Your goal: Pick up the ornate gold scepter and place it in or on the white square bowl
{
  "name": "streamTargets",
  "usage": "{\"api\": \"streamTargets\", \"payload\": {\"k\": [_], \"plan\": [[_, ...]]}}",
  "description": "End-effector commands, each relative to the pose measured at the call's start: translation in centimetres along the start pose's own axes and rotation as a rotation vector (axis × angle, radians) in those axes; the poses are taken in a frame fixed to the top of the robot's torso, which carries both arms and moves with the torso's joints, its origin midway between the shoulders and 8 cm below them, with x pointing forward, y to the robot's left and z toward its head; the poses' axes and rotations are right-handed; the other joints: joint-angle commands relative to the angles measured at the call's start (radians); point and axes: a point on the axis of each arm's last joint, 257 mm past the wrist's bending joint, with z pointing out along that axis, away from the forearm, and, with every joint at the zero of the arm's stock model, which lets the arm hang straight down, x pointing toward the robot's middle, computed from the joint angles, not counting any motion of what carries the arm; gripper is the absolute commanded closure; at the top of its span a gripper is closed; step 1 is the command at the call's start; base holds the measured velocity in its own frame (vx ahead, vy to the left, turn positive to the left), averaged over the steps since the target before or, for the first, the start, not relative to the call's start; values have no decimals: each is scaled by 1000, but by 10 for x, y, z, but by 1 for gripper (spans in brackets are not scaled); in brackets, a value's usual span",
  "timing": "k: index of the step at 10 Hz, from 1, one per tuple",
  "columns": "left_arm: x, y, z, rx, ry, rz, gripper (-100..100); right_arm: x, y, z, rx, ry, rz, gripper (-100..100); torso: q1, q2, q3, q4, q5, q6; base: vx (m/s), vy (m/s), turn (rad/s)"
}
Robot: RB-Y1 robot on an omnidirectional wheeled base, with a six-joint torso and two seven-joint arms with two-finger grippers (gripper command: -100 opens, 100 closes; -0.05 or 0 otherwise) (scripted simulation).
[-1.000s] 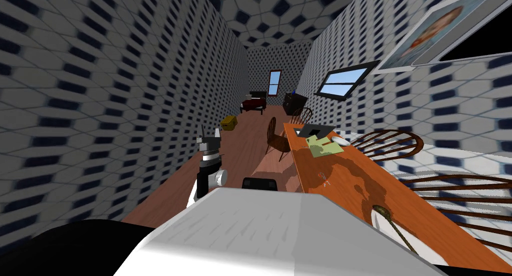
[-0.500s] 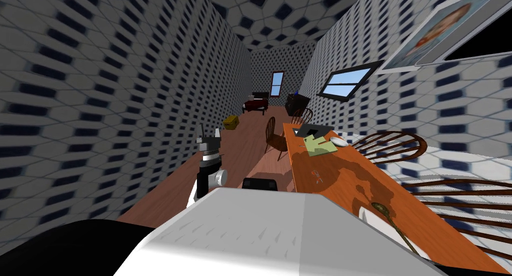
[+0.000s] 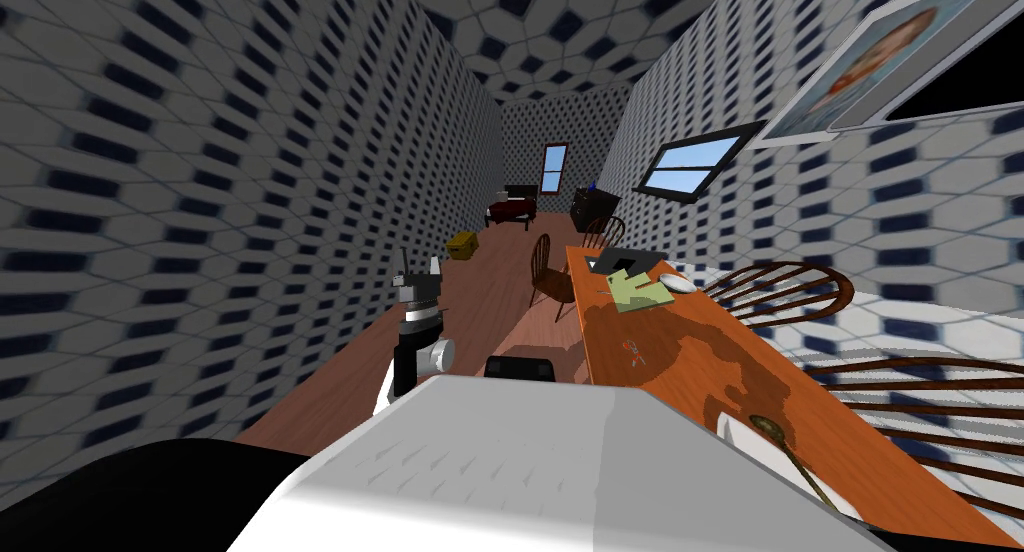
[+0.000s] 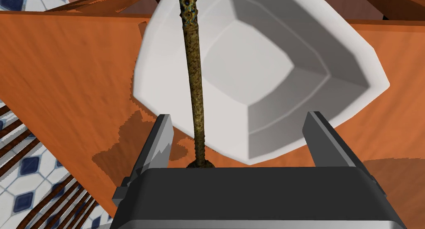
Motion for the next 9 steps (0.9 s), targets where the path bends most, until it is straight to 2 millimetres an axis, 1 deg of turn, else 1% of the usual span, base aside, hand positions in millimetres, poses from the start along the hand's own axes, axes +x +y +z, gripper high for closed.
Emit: {"api": "streamTargets", "payload": {"k": [1,4,5,7,8,9], "plan": [[0,0,0,0,0,0,0,-8,-7,-10,1,-3,-5,-100,0,0,0,0,0,0,-9,19,-32],[0,0,0,0,0,0,0,-25,-20,-31,2,-7,-16,-100,3,1,1,0,1,0,-20,43,-38],[0,0,0,0,0,0,0,-25,-20,-31,2,-7,-16,-100,4,1,1,0,1,0,-10,32,-10],[0,0,0,0,0,0,0,-41,-32,-52,3,-10,-28,-100,3,1,0,0,1,0,-15,41,-38],[0,0,0,0,0,0,0,-37,-29,-45,5,-10,-25,-100,3,1,1,0,1,0,-11,24,-9],[0,0,0,0,0,0,0,-37,-29,-46,3,-9,-25,0,2,1,0,0,0,0,0,0,0]]}}
